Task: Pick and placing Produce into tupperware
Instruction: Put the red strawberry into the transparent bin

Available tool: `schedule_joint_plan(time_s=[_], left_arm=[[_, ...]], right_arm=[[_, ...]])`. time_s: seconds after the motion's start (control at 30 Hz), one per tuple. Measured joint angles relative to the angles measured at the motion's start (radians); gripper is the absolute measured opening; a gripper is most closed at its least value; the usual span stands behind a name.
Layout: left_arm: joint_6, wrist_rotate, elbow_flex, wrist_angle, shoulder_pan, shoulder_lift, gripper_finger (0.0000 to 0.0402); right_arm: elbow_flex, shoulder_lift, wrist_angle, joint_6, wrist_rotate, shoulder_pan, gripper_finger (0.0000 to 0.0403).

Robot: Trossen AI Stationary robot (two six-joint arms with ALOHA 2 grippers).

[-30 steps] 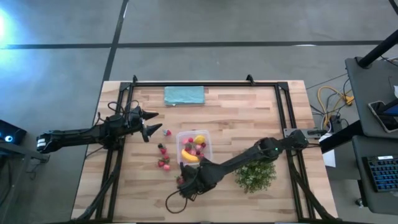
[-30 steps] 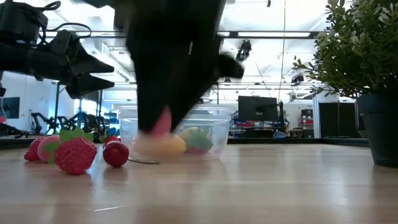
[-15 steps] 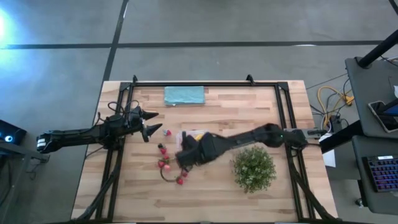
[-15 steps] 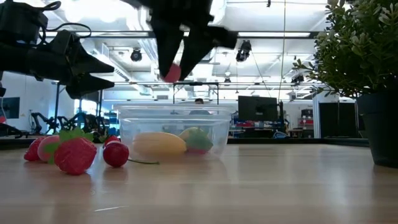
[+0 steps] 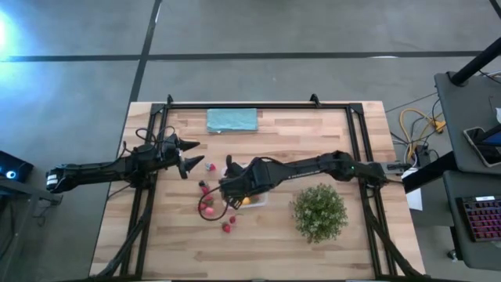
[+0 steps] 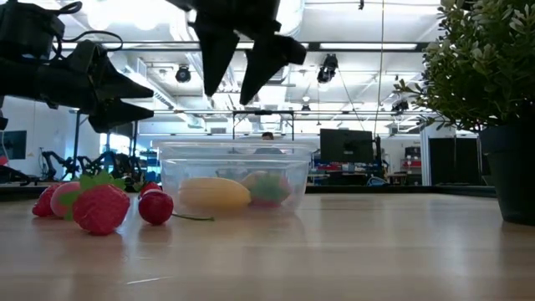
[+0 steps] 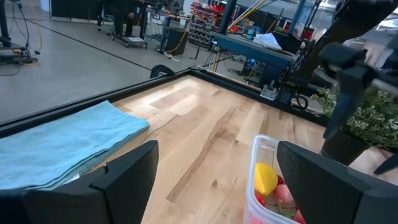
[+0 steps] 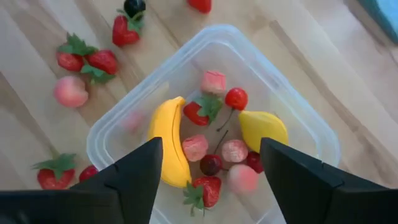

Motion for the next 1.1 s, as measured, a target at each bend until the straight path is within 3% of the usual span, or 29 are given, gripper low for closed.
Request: schedule_joint_plan(time_s=[0.23, 0.53, 0.7, 0.9, 1.1], left_arm=[[0.0, 0.0, 0.0, 0.0, 0.0, -0.002, 0.0314], [0.0, 0.0, 0.0, 0.005, 0.0, -0.002, 0.0314], [0.0, 0.0, 0.0, 0.002, 0.0, -0.001, 0.0314], [-0.005, 0.0, 0.0, 0.0, 0.0, -0.001, 0.0314], [-0.077, 0.005, 0.0, 0.007, 0.0, -0.002, 0.0314]], right_arm=[[0.001, -0.068, -0.037, 0.089, 0.009, 0.006, 0.0258], [0.002, -0.185, -0.05, 0.142, 0.136, 0.016, 0.0244], [0.001, -0.21, -0.07, 0.05, 0.135, 0.013, 0.024], [0.001, -0.239, -0.041, 0.169, 0.125, 0.014, 0.0243], [0.001, -0.242, 0.005, 0.129, 0.056, 0.03, 0.0249]])
